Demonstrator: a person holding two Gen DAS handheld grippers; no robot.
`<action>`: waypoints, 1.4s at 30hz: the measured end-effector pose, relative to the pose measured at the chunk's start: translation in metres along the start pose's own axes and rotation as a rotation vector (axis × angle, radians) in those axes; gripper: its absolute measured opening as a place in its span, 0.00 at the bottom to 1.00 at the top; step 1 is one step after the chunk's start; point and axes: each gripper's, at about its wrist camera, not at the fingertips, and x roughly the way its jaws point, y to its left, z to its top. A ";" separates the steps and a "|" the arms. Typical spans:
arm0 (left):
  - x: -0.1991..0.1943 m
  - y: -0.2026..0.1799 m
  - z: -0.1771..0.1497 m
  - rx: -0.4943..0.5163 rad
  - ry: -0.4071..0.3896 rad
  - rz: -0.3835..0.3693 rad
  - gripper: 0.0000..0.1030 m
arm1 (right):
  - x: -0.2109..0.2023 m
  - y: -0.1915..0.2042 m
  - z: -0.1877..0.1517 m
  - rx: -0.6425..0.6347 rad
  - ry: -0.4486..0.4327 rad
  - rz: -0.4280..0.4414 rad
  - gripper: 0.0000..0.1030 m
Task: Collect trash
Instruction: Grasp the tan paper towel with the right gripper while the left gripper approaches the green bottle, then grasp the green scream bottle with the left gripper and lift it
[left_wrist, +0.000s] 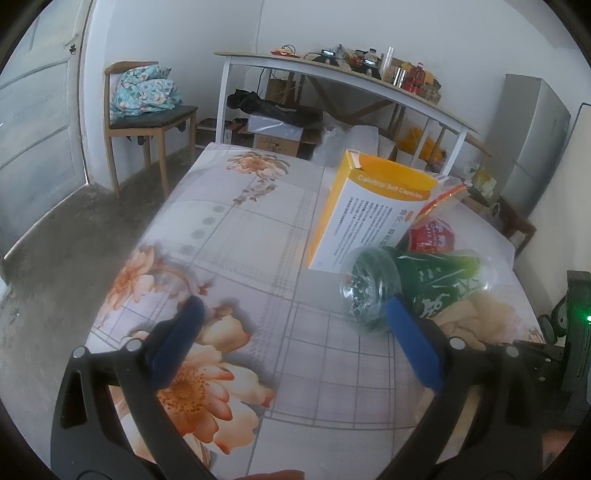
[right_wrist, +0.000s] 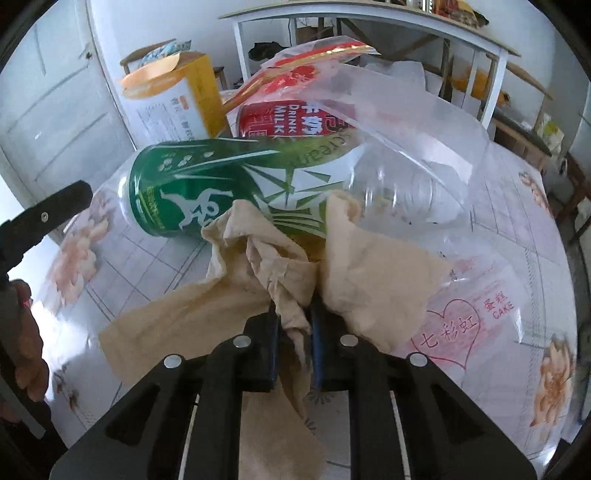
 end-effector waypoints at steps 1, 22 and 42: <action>0.000 -0.001 0.000 0.001 0.003 -0.002 0.92 | 0.000 0.001 0.000 -0.012 0.000 -0.006 0.13; 0.032 -0.105 0.037 0.773 0.166 -0.413 0.92 | -0.005 -0.015 -0.001 0.008 0.030 0.032 0.05; 0.129 -0.130 0.034 0.968 0.573 -0.467 0.58 | -0.006 -0.030 -0.013 0.028 0.028 0.032 0.05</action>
